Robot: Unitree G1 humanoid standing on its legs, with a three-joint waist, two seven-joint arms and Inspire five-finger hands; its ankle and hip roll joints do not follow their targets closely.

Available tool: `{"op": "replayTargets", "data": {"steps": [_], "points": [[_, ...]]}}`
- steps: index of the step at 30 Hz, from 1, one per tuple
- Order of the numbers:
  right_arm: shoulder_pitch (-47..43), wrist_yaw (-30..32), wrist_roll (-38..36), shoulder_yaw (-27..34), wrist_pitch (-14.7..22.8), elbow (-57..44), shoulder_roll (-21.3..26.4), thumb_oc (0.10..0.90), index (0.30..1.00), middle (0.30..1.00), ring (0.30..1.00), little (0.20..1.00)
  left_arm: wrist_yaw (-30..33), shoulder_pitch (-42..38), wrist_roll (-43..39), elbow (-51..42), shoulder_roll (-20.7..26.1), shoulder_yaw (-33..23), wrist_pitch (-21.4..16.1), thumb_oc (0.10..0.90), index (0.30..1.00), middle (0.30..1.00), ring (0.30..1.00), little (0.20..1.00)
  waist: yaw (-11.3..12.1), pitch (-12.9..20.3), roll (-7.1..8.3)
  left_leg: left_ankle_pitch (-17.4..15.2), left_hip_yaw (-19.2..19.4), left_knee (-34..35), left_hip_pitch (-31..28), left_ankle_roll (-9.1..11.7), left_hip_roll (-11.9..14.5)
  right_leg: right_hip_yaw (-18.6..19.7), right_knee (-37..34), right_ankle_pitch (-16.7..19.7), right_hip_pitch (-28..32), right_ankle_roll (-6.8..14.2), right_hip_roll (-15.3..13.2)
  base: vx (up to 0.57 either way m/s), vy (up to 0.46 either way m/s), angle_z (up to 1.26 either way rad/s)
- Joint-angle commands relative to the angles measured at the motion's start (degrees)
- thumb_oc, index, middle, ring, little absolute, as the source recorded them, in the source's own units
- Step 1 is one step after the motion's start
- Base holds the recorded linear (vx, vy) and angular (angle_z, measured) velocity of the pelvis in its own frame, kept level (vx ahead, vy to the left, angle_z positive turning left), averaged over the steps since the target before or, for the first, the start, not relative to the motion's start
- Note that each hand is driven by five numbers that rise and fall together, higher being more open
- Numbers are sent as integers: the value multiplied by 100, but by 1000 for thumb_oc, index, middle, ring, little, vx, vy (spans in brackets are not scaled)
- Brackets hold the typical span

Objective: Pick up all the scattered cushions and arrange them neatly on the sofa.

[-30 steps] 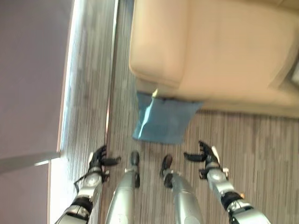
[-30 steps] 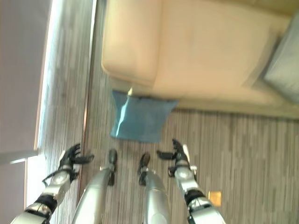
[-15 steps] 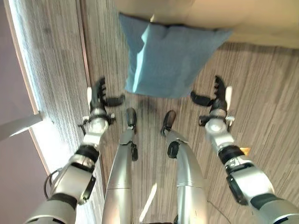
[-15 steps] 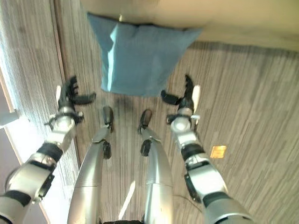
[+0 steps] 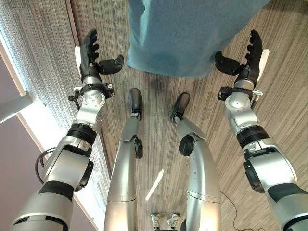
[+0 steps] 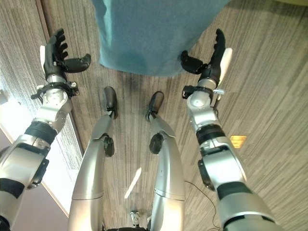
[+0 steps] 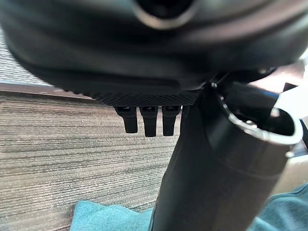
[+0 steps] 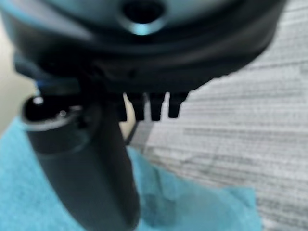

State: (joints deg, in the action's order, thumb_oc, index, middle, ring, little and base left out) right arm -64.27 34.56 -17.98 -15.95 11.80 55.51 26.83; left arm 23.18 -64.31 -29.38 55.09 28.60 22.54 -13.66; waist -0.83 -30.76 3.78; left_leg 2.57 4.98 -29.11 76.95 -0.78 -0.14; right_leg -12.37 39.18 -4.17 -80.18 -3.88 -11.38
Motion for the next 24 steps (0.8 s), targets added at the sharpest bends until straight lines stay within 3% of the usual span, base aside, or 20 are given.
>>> {"op": "replayTargets", "data": {"steps": [1,15,24], "points": [[414,-167,-298,-480,324,-191,335,800,900,900,900,900,-65,356,-224,-246,125,-69,-308,800,900,900,900,900,-130,893,-264,-1021,-367,-704,414,5,26,267,-176,-238,-110,731,-2,73,-52,2],[-626,-441,-150,-1291,321,-649,76,800,900,900,900,900,-541,-506,-626,-532,154,494,-412,800,900,900,900,900,-182,1027,-196,-1073,-482,-938,953,-7,-40,323,-27,-274,-627,746,76,39,0,0],[-1130,-544,80,-1619,311,-921,-212,800,900,900,900,900,-563,-1354,-462,-731,-303,1060,-484,800,900,900,900,900,-293,1120,-162,-1040,-463,-834,1054,-3,-28,372,-199,-145,-736,813,192,2,0,-2]]}}
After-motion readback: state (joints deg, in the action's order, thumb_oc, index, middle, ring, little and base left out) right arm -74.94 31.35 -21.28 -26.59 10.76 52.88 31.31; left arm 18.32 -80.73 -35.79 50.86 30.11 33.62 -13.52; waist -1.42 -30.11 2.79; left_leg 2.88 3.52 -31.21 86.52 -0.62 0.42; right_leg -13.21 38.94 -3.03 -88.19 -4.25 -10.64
